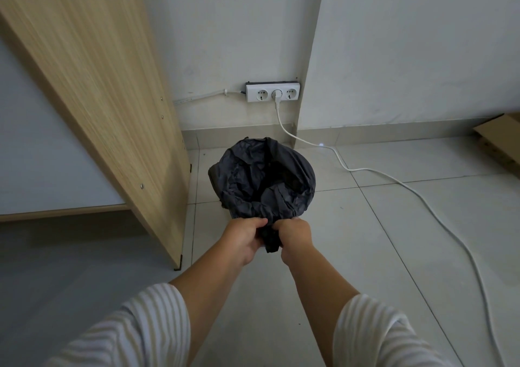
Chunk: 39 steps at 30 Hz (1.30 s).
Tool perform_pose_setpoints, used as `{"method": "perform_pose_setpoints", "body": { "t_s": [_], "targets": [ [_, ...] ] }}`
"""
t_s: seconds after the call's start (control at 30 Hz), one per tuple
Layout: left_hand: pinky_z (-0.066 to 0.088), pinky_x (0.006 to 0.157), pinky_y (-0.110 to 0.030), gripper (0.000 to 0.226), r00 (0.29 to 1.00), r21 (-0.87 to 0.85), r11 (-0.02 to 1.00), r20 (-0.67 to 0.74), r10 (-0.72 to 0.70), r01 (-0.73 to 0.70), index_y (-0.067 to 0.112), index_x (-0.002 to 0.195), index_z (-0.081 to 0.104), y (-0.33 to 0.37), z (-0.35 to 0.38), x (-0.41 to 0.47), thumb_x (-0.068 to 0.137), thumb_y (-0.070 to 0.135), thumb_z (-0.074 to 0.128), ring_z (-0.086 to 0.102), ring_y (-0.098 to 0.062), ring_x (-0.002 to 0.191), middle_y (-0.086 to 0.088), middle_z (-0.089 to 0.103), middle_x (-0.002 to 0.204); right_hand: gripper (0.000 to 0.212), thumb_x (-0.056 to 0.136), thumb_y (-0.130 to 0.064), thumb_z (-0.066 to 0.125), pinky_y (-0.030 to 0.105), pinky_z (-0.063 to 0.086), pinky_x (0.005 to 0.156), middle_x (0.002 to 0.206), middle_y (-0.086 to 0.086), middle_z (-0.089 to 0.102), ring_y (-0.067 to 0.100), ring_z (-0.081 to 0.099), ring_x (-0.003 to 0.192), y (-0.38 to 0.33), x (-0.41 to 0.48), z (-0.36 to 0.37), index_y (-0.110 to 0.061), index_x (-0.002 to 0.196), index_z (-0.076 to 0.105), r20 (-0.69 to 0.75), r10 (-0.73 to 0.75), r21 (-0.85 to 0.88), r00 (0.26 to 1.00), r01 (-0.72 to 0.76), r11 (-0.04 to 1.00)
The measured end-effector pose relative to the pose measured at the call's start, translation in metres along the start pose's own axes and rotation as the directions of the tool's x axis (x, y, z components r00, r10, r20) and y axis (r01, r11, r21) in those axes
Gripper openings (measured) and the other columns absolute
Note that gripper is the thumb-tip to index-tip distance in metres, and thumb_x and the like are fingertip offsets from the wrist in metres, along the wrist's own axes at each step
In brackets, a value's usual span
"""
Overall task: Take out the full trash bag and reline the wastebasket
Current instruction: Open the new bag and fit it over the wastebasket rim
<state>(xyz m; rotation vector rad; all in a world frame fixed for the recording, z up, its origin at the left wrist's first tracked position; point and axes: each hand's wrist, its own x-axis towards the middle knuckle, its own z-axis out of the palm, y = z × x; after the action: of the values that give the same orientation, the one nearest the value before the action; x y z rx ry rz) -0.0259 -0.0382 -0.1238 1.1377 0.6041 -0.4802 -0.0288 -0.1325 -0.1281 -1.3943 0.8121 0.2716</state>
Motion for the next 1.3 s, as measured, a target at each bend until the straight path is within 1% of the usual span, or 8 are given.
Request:
{"method": "perform_pose_setpoints", "body": {
  "t_s": [0.2,0.37,0.57,0.8,0.97,1.1,1.2,1.3],
  "targets": [
    [0.051,0.076,-0.039,0.032,0.994,0.101,0.994,-0.106,-0.026,0.036,-0.001,0.124,0.055,0.003,-0.001,0.011,0.093,0.007,0.056,0.061,-0.03,0.094,-0.02,0.063,0.114,0.02,0.082,-0.003,0.067,0.048,0.054,0.088,0.104,0.02,0.064,0.036,0.063,0.098,0.012,0.001,0.006,-0.004,0.097,0.054,-0.04,-0.015,0.207,0.999,0.023,0.978],
    [0.05,0.083,-0.042,0.034,0.993,0.04,0.995,-0.084,-0.088,0.091,-0.001,0.131,0.049,0.002,0.001,0.008,0.098,0.008,0.046,0.058,-0.035,0.106,-0.023,0.057,0.127,0.01,0.08,0.0,0.065,0.034,0.053,0.065,0.08,0.015,0.063,0.03,0.061,0.079,0.013,0.0,0.004,-0.005,0.077,0.057,-0.088,-0.027,0.212,0.996,0.046,0.976],
    [0.053,0.065,-0.039,0.029,0.991,0.028,0.993,-0.072,-0.11,0.112,-0.005,0.121,0.058,0.003,-0.002,0.011,0.098,0.005,0.042,0.064,-0.032,0.089,-0.022,0.065,0.113,0.023,0.079,-0.02,0.07,0.044,0.055,0.074,0.083,0.014,0.058,0.031,0.06,0.082,0.019,-0.006,0.01,-0.007,0.079,0.052,0.007,-0.271,-0.091,0.963,0.27,0.959],
    [0.056,0.059,-0.032,0.02,0.987,-0.094,0.987,-0.077,-0.138,0.131,-0.001,0.113,0.057,-0.001,-0.008,0.01,0.097,0.009,0.05,0.062,-0.026,0.081,-0.013,0.064,0.09,0.016,0.088,-0.015,0.06,0.026,0.042,0.067,0.097,0.014,0.057,0.026,0.054,0.087,0.025,-0.007,0.008,-0.002,0.095,0.055,0.162,-0.44,-0.554,0.883,0.451,0.7],
    [0.046,0.081,-0.033,0.031,0.981,0.044,0.984,-0.103,-0.167,0.172,0.002,0.12,0.057,-0.002,-0.009,0.014,0.093,0.016,0.058,0.058,-0.027,0.096,-0.014,0.063,0.106,0.007,0.094,-0.011,0.053,0.043,0.054,0.076,0.089,0.016,0.058,0.03,0.057,0.08,0.014,-0.01,0.006,-0.006,0.095,0.058,0.032,-0.055,0.006,0.998,0.055,0.998],
    [0.039,0.059,-0.025,0.015,0.978,0.046,0.977,-0.003,-0.209,0.209,0.001,0.102,0.057,-0.005,-0.01,0.011,0.099,0.011,0.045,0.054,-0.025,0.073,-0.015,0.061,0.09,0.014,0.092,0.003,0.045,0.034,0.049,0.057,0.095,0.019,0.057,0.03,0.056,0.074,0.009,-0.014,0.003,0.001,0.103,0.053,0.098,0.092,0.309,0.991,-0.118,0.944],
    [0.043,0.06,-0.028,0.015,0.979,0.054,0.978,0.001,-0.202,0.201,0.0,0.107,0.056,-0.006,-0.007,0.009,0.098,0.009,0.046,0.057,-0.028,0.076,-0.015,0.062,0.094,0.021,0.089,0.005,0.044,0.035,0.052,0.055,0.101,0.021,0.056,0.031,0.057,0.078,0.013,-0.008,0.005,0.002,0.108,0.052,0.026,0.086,0.172,0.996,-0.089,0.981],
    [0.051,0.083,-0.04,0.033,0.989,0.079,0.988,-0.081,-0.127,0.134,-0.005,0.123,0.053,-0.007,-0.004,0.013,0.091,0.002,0.058,0.059,-0.034,0.099,-0.023,0.061,0.116,0.016,0.092,-0.008,0.05,0.039,0.053,0.077,0.103,0.017,0.058,0.029,0.059,0.089,0.013,-0.007,0.003,-0.004,0.107,0.055,-0.027,-0.126,-0.336,0.992,0.11,0.936]
  ]
}}
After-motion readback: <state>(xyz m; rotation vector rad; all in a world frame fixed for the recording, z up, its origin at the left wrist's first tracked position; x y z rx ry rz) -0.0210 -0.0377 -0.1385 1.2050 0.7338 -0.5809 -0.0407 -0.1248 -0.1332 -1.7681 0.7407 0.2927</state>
